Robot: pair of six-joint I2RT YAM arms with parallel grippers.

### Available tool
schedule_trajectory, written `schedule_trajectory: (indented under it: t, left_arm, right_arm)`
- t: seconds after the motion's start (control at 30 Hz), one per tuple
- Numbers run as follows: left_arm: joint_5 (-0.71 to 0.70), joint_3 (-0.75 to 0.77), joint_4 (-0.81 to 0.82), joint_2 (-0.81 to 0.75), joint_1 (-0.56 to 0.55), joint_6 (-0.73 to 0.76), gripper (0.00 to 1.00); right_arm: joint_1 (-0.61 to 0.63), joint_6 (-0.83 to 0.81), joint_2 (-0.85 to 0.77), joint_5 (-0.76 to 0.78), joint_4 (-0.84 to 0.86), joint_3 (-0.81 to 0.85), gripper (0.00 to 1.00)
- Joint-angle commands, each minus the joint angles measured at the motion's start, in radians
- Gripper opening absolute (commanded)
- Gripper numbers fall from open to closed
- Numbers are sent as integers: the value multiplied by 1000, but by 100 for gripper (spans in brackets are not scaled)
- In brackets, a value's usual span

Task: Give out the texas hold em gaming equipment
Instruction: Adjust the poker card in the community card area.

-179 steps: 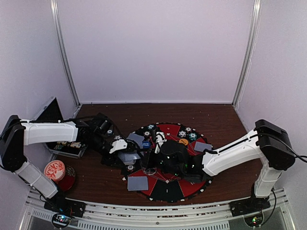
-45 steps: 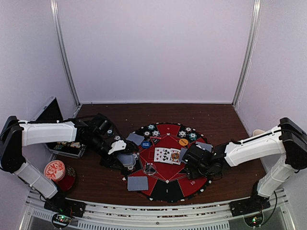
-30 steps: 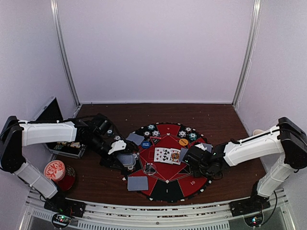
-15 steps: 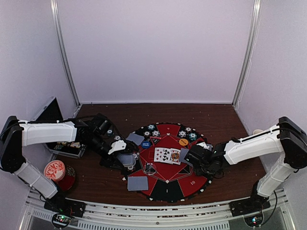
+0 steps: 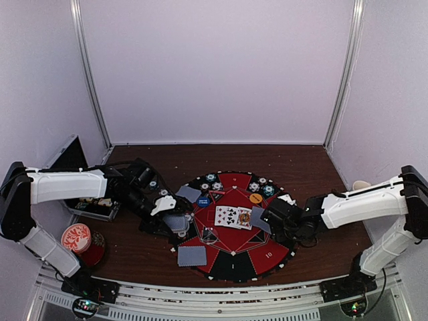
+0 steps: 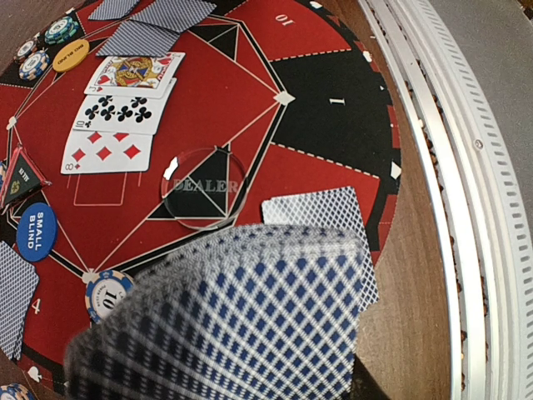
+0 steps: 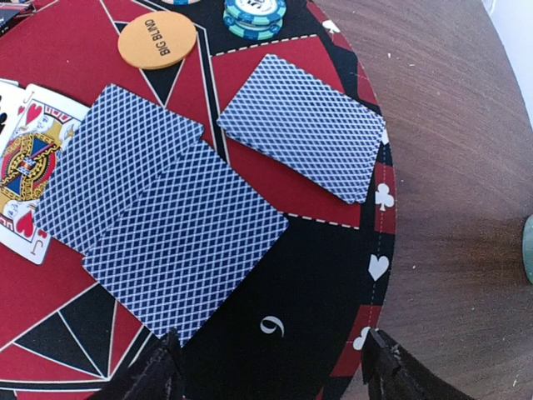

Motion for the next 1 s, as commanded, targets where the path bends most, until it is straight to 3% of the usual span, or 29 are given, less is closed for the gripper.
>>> schedule_trajectory:
  t: [0.0,0.53,0.97]
  left_arm:
    - [12,11,16,2,-4,10,39]
    - [13,10,16,3,-3,11,39]
    - [12,9,16,5,-4,11,39]
  right_arm:
    - [-1,41,-26,74,-73,0,75]
    - [-159,-40,47,44,62,-60,78]
    - [-173,-89,186,9,131,17,78]
